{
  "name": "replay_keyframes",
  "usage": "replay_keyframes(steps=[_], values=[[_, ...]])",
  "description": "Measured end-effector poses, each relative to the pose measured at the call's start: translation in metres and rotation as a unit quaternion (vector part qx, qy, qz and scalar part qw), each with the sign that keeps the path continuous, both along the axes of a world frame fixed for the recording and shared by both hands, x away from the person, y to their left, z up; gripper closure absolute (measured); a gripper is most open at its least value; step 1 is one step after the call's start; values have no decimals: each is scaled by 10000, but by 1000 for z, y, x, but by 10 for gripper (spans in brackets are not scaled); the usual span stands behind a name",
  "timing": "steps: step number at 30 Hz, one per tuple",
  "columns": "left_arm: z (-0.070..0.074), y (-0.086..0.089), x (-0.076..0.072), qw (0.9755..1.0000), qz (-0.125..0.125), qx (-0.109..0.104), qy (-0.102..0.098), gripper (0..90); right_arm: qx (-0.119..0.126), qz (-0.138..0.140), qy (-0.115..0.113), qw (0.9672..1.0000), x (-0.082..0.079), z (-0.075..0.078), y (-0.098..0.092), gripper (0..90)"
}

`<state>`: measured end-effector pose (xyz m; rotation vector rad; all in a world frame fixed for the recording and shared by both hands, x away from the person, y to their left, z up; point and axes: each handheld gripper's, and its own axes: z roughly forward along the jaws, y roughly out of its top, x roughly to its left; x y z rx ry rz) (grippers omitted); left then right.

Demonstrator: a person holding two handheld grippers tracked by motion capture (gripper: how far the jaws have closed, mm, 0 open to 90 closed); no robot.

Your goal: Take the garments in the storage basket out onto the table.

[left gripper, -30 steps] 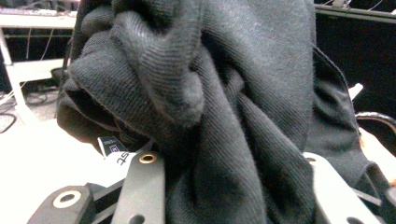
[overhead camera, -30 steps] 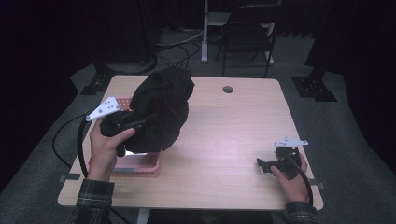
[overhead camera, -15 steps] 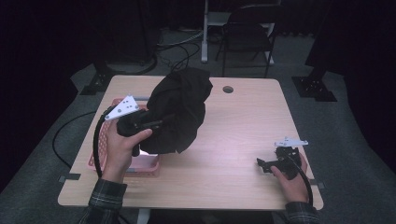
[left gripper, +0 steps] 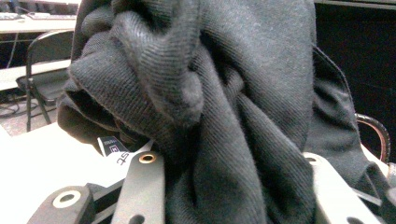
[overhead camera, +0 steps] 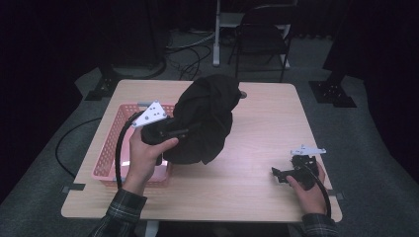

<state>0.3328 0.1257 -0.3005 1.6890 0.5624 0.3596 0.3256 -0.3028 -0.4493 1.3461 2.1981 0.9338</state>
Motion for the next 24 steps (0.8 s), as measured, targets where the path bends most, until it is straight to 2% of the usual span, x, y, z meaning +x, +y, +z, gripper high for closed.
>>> replay_keyframes(steps=[7, 20, 24], values=[[-2, -12, 2, 10000, -85, -21, -19, 619, -1, 0, 1, 10000, 0, 0, 0, 0], [-22, -40, 3, 9996, -252, -116, 2, 617, -1, 0, 1, 10000, 0, 0, 0, 0], [-29, -47, 1, 9997, -207, -112, -4, 617, -1, 0, 1, 10000, 0, 0, 0, 0]])
